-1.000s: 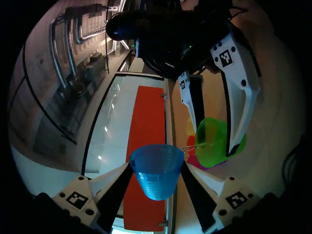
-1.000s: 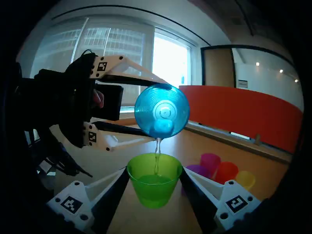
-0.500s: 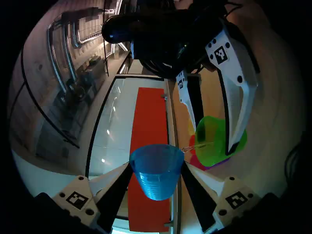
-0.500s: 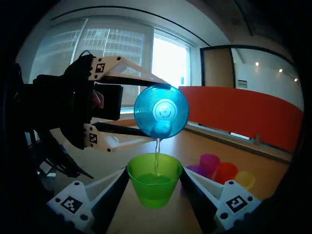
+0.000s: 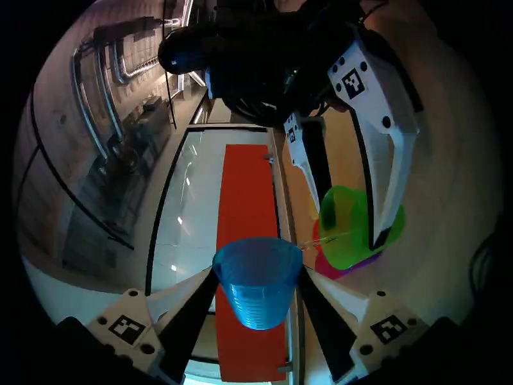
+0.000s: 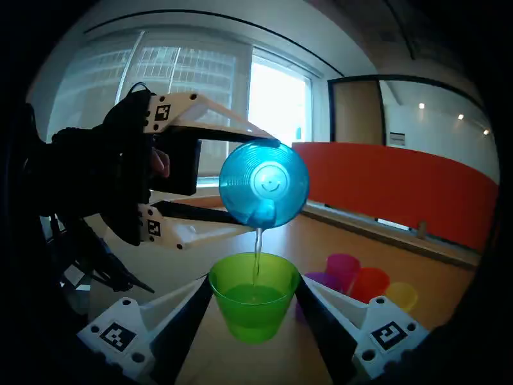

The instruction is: Pour water

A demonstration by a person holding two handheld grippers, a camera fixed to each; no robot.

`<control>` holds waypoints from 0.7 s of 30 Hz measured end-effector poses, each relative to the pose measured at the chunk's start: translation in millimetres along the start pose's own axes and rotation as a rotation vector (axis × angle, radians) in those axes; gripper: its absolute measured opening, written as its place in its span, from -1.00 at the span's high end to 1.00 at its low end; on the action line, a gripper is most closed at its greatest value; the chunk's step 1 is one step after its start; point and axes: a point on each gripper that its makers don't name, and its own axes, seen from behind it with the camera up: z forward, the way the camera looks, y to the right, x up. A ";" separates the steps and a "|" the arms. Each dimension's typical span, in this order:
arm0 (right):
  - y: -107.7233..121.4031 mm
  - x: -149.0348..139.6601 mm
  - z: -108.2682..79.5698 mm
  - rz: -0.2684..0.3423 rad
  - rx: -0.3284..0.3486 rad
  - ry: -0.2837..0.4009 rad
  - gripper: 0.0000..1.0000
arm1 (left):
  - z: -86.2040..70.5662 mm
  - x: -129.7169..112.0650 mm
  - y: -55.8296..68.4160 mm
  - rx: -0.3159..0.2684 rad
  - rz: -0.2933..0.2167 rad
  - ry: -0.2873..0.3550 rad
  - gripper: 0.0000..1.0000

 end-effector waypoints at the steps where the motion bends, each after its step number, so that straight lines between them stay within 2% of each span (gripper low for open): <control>1: 0.1 0.2 -0.1 0.000 0.000 0.001 -0.85 | 0.4 0.0 0.3 0.000 0.004 0.001 -0.71; 14: 1.4 1.6 -1.1 0.000 -0.007 0.006 -0.85 | 1.8 1.7 3.0 0.003 0.046 0.004 -0.71; 21: 2.1 1.8 -0.9 -0.002 -0.008 0.008 -0.85 | 2.5 2.7 2.7 0.007 0.050 0.005 -0.72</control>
